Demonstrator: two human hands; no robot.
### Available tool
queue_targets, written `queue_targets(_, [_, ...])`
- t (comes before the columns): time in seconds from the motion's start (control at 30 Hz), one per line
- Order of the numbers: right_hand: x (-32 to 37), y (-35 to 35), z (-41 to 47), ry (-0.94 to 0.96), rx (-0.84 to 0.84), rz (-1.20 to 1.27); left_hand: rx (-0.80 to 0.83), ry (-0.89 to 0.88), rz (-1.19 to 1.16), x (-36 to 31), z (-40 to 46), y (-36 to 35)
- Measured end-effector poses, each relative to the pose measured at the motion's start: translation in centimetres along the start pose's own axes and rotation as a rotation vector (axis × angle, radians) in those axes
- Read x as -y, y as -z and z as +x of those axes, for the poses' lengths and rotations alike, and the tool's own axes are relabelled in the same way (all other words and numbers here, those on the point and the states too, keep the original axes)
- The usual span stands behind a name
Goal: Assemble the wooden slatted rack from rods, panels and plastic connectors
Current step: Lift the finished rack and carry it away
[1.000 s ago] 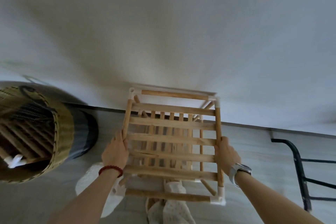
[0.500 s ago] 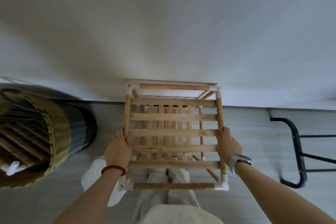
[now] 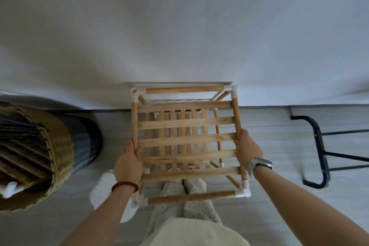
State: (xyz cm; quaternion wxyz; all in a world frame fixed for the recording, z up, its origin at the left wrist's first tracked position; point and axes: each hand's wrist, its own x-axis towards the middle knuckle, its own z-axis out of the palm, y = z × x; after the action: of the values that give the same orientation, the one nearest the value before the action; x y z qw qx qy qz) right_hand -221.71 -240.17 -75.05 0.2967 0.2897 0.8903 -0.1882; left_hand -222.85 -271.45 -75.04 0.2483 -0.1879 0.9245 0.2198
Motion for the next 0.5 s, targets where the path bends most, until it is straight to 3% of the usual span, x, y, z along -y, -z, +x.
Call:
queue_targets(0.23, [0.0, -0.4, -0.2, 0.001, -0.019, 0.004, 0.016, -0.017, 0.128, 0.3, 0.1, -0.2])
queue_targets(0.5, [0.8, -0.2, -1.1, -0.008, -0.016, -0.006, 0.044, -0.056, 0.101, -0.7, -0.2, 0.8])
